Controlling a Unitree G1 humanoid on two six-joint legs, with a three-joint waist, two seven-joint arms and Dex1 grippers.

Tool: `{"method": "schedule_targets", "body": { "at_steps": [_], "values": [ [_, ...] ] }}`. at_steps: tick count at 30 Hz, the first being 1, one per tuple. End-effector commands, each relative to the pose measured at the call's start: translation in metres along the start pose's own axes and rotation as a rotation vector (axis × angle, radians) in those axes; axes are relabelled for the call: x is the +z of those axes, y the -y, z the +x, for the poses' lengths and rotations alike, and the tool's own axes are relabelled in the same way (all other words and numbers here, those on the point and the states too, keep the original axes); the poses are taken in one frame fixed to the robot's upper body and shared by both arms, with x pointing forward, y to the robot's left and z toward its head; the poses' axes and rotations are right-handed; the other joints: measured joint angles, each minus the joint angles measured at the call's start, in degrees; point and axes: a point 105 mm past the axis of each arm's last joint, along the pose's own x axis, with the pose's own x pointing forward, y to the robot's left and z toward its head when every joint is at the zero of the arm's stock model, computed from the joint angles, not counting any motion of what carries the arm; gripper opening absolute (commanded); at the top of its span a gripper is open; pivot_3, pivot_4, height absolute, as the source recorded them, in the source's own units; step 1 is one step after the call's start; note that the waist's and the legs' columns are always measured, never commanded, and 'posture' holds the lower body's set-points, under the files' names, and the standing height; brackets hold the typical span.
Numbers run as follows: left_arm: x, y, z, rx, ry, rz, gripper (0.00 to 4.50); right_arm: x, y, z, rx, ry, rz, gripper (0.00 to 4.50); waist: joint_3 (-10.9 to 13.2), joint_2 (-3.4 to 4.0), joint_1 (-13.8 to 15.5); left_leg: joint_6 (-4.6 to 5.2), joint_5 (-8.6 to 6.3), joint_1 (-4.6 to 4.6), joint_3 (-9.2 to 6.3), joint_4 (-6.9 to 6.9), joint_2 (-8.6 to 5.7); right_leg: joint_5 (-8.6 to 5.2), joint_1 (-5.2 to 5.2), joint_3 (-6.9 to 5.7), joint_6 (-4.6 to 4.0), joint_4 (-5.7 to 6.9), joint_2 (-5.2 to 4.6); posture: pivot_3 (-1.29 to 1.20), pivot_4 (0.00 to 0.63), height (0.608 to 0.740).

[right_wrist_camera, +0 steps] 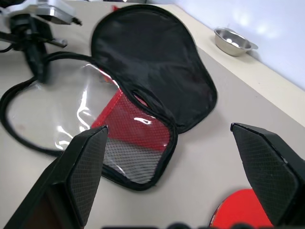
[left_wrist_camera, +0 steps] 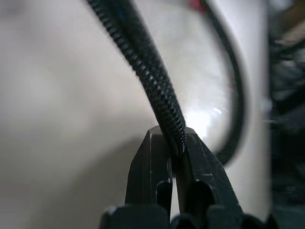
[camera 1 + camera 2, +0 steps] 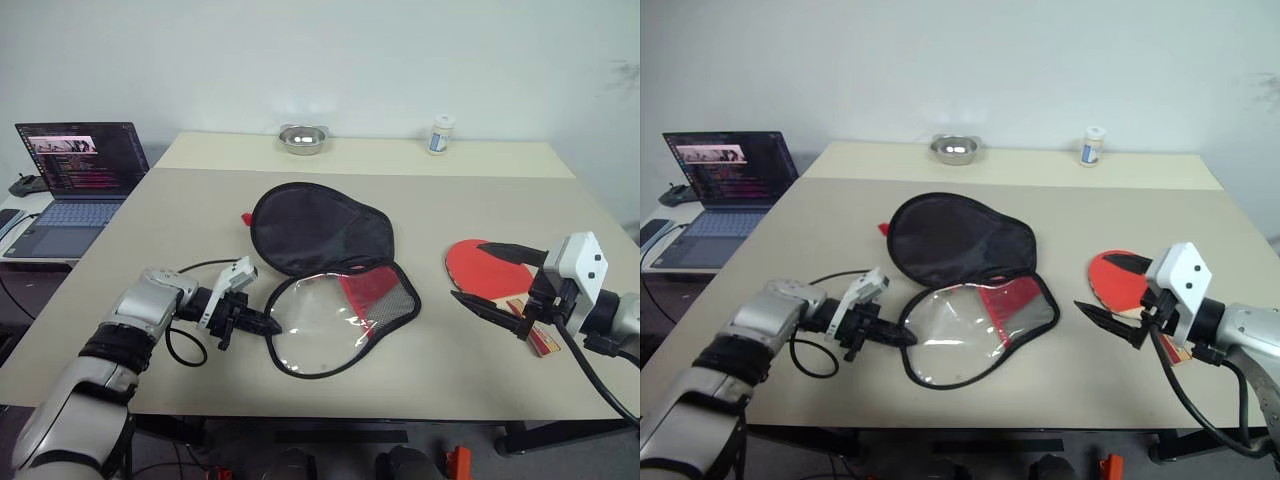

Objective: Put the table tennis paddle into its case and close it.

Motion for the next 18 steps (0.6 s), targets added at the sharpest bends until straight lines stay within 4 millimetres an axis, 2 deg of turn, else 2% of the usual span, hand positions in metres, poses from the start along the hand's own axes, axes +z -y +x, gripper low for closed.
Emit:
{"method": "schedule_targets", "body": {
  "at_steps": [1, 2, 5, 12, 13, 18],
  "values": [
    [0.021, -0.018, -0.01, 0.118, 0.098, 0.023, 0.6, 0.008, 0.0, 0.002, 0.013, 0.023, -0.034, 4.5, 0.0, 0.0, -0.01, 0.0, 0.0, -0.05, 0.0, 0.01, 0.0, 0.02, -0.02, 0.0, 0.0, -0.01, -0.01, 0.0, 0.15, 0.74],
    [0.024, -0.02, -0.009, 0.13, 0.119, 0.028, 0.83, 0.008, -0.001, 0.003, 0.016, 0.025, -0.034, 4.5, 0.0, -0.01, -0.03, 0.0, 0.0, -0.06, 0.0, 0.02, 0.0, 0.03, -0.02, 0.0, 0.0, -0.02, -0.01, 0.0, 0.15, 0.74],
    [0.035, -0.016, -0.001, 0.105, 0.191, 0.027, 1.87, 0.008, -0.003, 0.005, 0.026, 0.027, -0.03, 4.5, 0.0, -0.01, -0.06, 0.01, -0.01, -0.11, 0.0, 0.02, 0.01, 0.02, -0.06, 0.0, 0.03, -0.03, -0.02, 0.0, 0.15, 0.74],
    [0.028, -0.008, -0.002, 0.081, 0.173, 0.05, 4.29, 0.007, -0.004, 0.012, 0.034, 0.039, 0.003, 4.5, 0.01, -0.01, -0.23, 0.0, 0.0, -0.1, 0.0, 0.02, 0.02, 0.02, -0.07, 0.01, 0.03, 0.01, -0.02, 0.0, 0.15, 0.74],
    [0.026, -0.009, -0.004, 0.09, 0.167, 0.056, 4.44, 0.008, -0.004, 0.014, 0.033, 0.046, 0.015, 4.5, 0.01, -0.01, -0.24, 0.0, 0.0, -0.08, 0.0, 0.02, 0.03, 0.02, -0.07, 0.01, 0.02, 0.04, -0.01, 0.0, 0.15, 0.74],
    [0.023, -0.02, -0.018, 0.176, 0.184, 0.042, 4.44, 0.005, -0.004, 0.024, 0.043, 0.051, 0.049, 4.5, 0.0, -0.01, -0.21, 0.0, 0.0, -0.05, -0.01, 0.02, 0.04, 0.02, -0.07, -0.01, 0.01, 0.1, -0.01, 0.0, 0.15, 0.74]
  ]
}}
